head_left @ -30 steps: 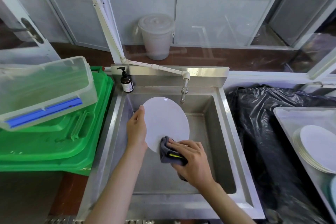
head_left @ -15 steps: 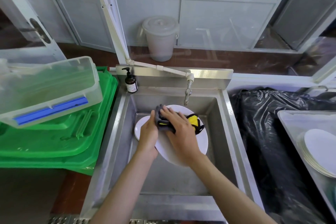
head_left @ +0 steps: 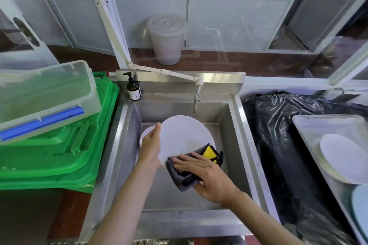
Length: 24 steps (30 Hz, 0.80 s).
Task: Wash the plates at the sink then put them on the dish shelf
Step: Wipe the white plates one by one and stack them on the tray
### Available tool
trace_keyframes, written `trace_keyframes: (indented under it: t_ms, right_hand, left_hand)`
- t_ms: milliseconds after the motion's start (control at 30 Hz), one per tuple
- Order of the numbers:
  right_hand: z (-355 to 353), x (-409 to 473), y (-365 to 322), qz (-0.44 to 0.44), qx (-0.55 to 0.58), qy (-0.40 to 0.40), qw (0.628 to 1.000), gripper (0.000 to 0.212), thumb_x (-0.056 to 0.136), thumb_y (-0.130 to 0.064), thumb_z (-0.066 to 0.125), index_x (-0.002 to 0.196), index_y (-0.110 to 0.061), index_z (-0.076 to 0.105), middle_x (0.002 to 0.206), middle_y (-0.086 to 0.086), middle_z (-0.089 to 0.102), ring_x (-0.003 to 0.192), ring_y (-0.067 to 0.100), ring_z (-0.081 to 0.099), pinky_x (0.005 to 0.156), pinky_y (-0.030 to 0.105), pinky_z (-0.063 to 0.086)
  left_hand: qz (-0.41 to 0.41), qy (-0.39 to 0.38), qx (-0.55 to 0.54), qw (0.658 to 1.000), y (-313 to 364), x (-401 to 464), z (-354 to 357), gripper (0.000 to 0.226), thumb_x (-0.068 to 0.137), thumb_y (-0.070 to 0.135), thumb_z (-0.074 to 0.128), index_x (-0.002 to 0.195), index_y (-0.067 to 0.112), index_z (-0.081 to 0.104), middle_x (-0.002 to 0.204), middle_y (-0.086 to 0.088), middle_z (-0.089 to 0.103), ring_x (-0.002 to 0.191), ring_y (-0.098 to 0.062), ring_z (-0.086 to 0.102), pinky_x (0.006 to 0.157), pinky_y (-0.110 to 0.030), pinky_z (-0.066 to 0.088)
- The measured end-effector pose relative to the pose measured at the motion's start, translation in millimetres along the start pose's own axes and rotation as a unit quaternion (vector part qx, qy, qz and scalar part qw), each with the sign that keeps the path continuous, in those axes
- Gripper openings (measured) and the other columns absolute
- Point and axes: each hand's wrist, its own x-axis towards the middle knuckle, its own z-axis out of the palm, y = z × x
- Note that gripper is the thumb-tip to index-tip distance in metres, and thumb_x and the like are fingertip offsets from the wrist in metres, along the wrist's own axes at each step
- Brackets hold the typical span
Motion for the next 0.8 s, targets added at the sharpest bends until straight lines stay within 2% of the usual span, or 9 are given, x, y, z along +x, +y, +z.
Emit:
trace_keyframes:
  t_ms: [133, 233, 300, 367, 433, 533, 633, 733, 800]
  right_hand:
    - [-19, -41, 29, 0.066, -0.039, 0.005, 0.997, 0.055, 0.086, -0.003, 0.059, 0.139, -0.018, 0.064, 0.150, -0.009, 0.058, 0.143, 0.010, 0.050, 0.121, 0.031, 0.037]
    - [-34, -64, 48, 0.249, -0.034, 0.085, 0.964, 0.036, 0.098, -0.018, 0.059, 0.133, -0.023, 0.065, 0.127, -0.010, 0.073, 0.115, 0.015, 0.069, 0.089, 0.020, 0.050]
    - [-39, -80, 62, 0.377, 0.009, 0.158, 0.912, 0.022, 0.102, -0.019, 0.063, 0.124, -0.019, 0.067, 0.106, -0.006, 0.077, 0.099, 0.022, 0.072, 0.074, 0.022, 0.047]
    - [-50, -92, 67, 0.452, 0.110, 0.253, 0.848, 0.012, 0.103, -0.021, 0.064, 0.113, -0.024, 0.068, 0.099, -0.013, 0.075, 0.099, 0.017, 0.072, 0.076, 0.021, 0.050]
    - [-66, -102, 67, 0.477, 0.213, 0.327, 0.788, 0.011, 0.104, -0.022, 0.063, 0.106, -0.028, 0.071, 0.096, -0.014, 0.076, 0.096, 0.007, 0.071, 0.082, 0.024, 0.053]
    - [-96, -118, 69, 0.523, 0.356, 0.367, 0.682, 0.013, 0.104, -0.023, 0.061, 0.105, -0.020, 0.074, 0.103, 0.004, 0.079, 0.093, 0.016, 0.073, 0.084, 0.037, 0.057]
    - [-124, -139, 68, 0.552, 0.495, 0.364, 0.564, 0.024, 0.103, -0.024, 0.059, 0.108, -0.006, 0.074, 0.103, 0.016, 0.079, 0.096, 0.026, 0.072, 0.081, 0.036, 0.052]
    - [-143, -163, 72, 0.557, 0.520, 0.359, 0.538, 0.026, 0.102, -0.025, 0.061, 0.110, -0.004, 0.075, 0.106, 0.017, 0.078, 0.103, 0.028, 0.070, 0.089, 0.038, 0.051]
    - [-151, -181, 80, 0.556, 0.517, 0.373, 0.533, 0.027, 0.099, -0.025, 0.063, 0.112, -0.004, 0.075, 0.106, 0.017, 0.079, 0.103, 0.030, 0.072, 0.090, 0.041, 0.053]
  left_hand:
    - [0.024, 0.009, 0.021, 0.999, 0, 4, 7, 0.027, 0.103, 0.044, 0.056, 0.093, 0.022, 0.068, 0.098, -0.004, 0.069, 0.093, -0.029, 0.066, 0.080, -0.038, 0.054]
    - [0.057, 0.000, 0.052, 0.997, -3, 5, 18, 0.037, 0.103, 0.045, 0.055, 0.076, 0.024, 0.066, 0.090, -0.001, 0.065, 0.091, -0.027, 0.061, 0.080, -0.038, 0.048]
    - [0.065, -0.012, 0.065, 0.996, -3, 1, 31, 0.036, 0.105, 0.043, 0.052, 0.078, 0.023, 0.063, 0.086, 0.002, 0.062, 0.086, -0.022, 0.058, 0.076, -0.035, 0.046]
    - [0.071, -0.029, 0.075, 0.994, -6, -1, 45, 0.033, 0.107, 0.041, 0.050, 0.085, 0.020, 0.063, 0.086, 0.003, 0.062, 0.083, -0.020, 0.059, 0.070, -0.031, 0.046]
    - [0.057, -0.047, 0.079, 0.994, -12, -3, 61, 0.035, 0.106, 0.044, 0.050, 0.097, 0.016, 0.068, 0.093, -0.002, 0.067, 0.093, -0.028, 0.065, 0.069, -0.033, 0.050]
    - [0.028, -0.069, 0.092, 0.993, -26, -7, 93, 0.040, 0.104, 0.053, 0.049, 0.118, 0.020, 0.067, 0.112, -0.006, 0.070, 0.099, -0.030, 0.067, 0.063, -0.033, 0.054]
    - [0.022, -0.101, 0.096, 0.990, -39, -21, 133, 0.032, 0.106, 0.050, 0.047, 0.112, 0.024, 0.066, 0.110, -0.005, 0.070, 0.093, -0.024, 0.066, 0.069, -0.033, 0.054]
    - [0.004, -0.133, 0.097, 0.986, -54, -36, 175, 0.030, 0.108, 0.046, 0.047, 0.099, 0.026, 0.067, 0.103, -0.006, 0.072, 0.094, -0.028, 0.067, 0.083, -0.043, 0.054]
    - [-0.002, -0.148, 0.111, 0.983, -65, -46, 205, 0.033, 0.108, 0.046, 0.046, 0.098, 0.025, 0.069, 0.100, -0.004, 0.073, 0.095, -0.029, 0.068, 0.085, -0.044, 0.055]
